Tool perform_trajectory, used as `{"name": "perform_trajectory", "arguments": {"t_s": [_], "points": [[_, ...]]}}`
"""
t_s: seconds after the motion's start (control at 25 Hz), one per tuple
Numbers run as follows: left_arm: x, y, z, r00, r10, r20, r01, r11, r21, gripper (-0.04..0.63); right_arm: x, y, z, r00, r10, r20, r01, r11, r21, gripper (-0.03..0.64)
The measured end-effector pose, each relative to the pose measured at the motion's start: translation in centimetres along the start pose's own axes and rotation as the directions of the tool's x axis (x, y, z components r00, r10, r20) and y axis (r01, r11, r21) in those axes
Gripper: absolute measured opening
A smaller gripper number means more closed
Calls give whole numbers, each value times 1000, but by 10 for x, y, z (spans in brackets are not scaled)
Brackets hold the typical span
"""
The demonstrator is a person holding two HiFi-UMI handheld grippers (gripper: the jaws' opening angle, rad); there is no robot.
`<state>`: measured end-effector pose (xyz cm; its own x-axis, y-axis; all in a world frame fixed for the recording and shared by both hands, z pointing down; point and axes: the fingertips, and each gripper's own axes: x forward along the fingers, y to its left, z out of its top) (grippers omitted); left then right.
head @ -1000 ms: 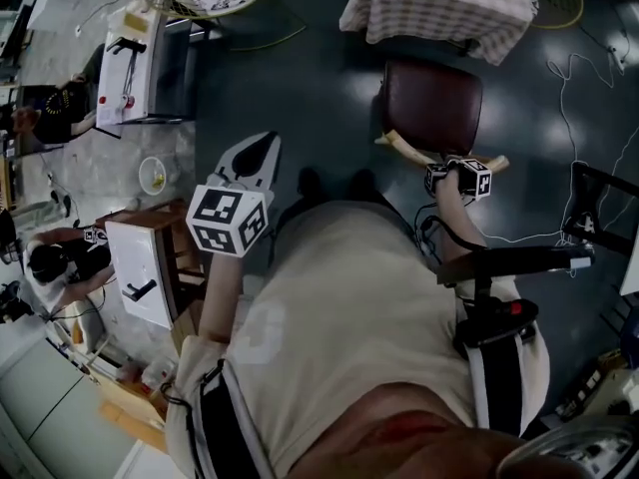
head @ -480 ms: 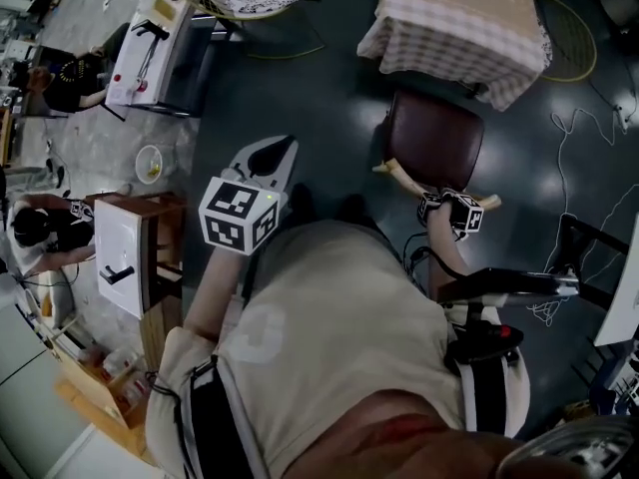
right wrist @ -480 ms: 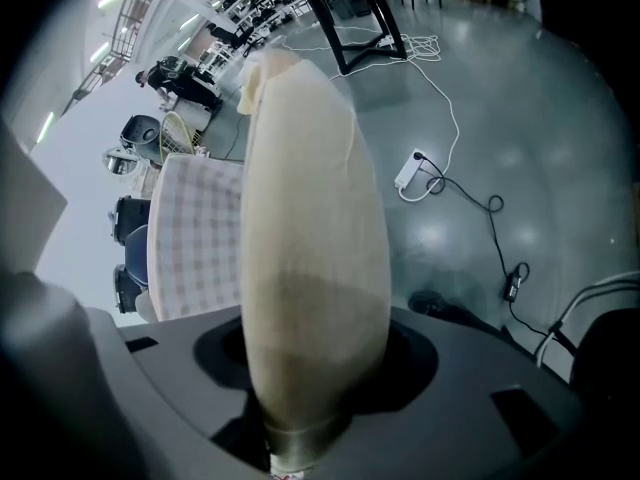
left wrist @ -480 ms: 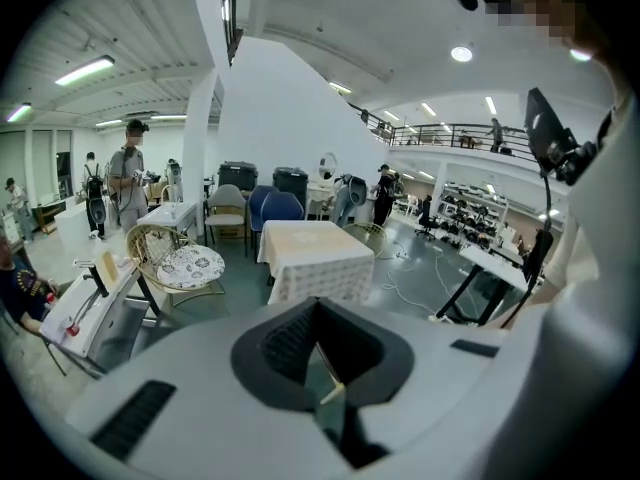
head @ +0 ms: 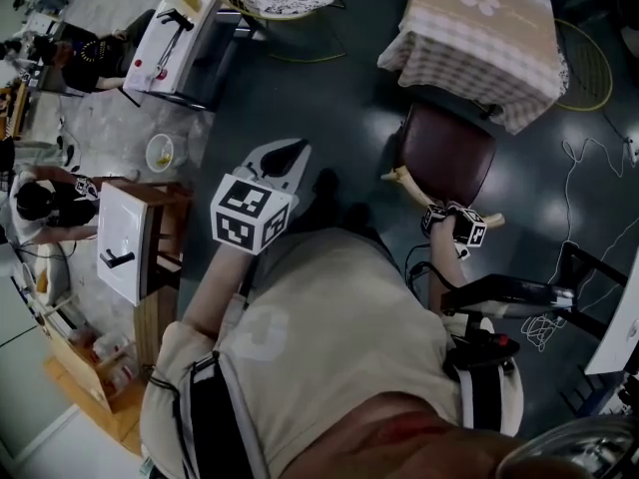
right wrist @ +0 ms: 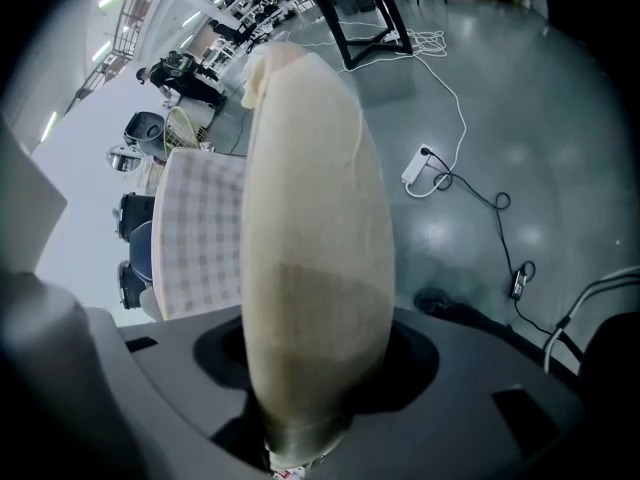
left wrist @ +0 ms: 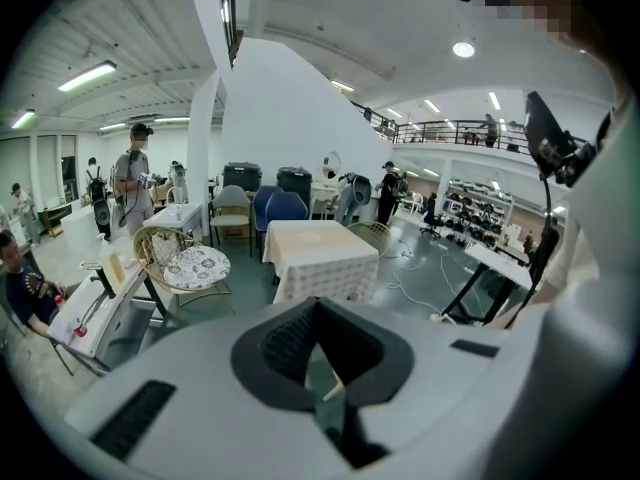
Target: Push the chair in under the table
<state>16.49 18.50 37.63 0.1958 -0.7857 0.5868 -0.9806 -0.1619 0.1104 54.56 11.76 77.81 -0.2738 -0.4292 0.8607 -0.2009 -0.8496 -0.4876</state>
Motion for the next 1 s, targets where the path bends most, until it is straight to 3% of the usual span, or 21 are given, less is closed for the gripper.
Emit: {"name": "perform_trajectory", "arguments": {"t_s": [0.2,0.6,0.84,1.0], "points": [[7,8,-5,1000,-2,3,2,1000,-17,5,2,0,-2,1000,4,-4,-4,1000,-6,219],[34,23,1,997,-74,-23,74,997,3,6,-1,-5,1,1000,6,27,-7,1000,19,219],[42,28,15,976,-217,-23,215,974,-69,6,3,2,-6,1000,6,30,-7,1000,24,218],[53,41,27,981,-193,-29,192,981,-27,6,1,1,-6,999,-8,41,6,999,38,216]]}}
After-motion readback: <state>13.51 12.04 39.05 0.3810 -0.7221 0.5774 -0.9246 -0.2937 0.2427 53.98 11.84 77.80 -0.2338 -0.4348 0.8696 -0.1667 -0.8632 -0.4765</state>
